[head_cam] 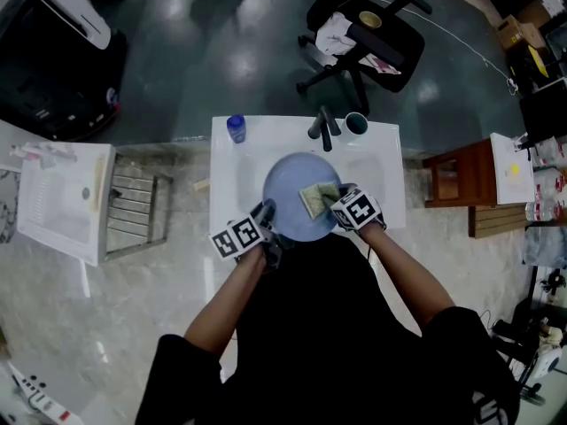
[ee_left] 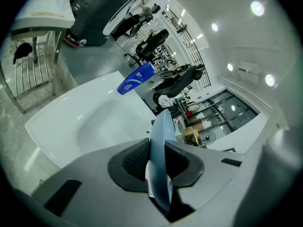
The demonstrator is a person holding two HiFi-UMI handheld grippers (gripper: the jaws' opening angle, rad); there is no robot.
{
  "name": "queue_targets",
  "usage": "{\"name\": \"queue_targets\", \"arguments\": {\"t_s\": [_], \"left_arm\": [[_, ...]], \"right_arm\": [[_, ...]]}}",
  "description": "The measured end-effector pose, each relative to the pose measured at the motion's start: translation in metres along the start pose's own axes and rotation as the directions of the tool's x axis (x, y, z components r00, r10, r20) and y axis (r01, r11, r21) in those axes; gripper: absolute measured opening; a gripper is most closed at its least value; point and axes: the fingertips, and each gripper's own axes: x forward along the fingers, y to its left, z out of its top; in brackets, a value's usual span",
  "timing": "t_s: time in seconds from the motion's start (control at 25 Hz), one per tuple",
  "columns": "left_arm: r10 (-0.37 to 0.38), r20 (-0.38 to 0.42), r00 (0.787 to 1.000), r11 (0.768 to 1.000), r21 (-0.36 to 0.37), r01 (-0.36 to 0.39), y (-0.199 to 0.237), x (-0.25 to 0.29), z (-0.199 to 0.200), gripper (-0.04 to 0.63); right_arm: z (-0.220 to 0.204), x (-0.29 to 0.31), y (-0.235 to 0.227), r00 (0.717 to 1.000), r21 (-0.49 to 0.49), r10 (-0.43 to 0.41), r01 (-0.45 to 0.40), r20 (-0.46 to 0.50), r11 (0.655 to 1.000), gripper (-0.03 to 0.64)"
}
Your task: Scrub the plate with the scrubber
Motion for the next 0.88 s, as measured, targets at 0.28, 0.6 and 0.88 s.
{"name": "queue_targets", "arguments": {"t_s": [0.28, 0.6, 0.88], "left_arm": [[0.003, -0.015, 1.000, 1.000, -0.004, -0.003, 0.003, 0.006, 0.002, 0.058], [0.033, -0.091, 0.995, 0.998, -0.048, -0.037, 0.033, 0.022, -0.018, 0.058], [0.053, -0.204, 0.978, 0.991, -0.107, -0.076, 0.060, 0.078, -0.031, 0.058]], "right_arm": [[-0.009, 0.003, -0.021, 0.998, -0.001, -0.051, 0.051, -0.043, 0.999, 0.071], [-0.014, -0.019, -0.008, 0.993, 0.127, 0.008, -0.023, 0.115, 0.992, 0.069], [-0.034, -0.042, -0.008, 0.941, 0.394, -0.106, -0.031, 0.322, 0.919, 0.067]]}}
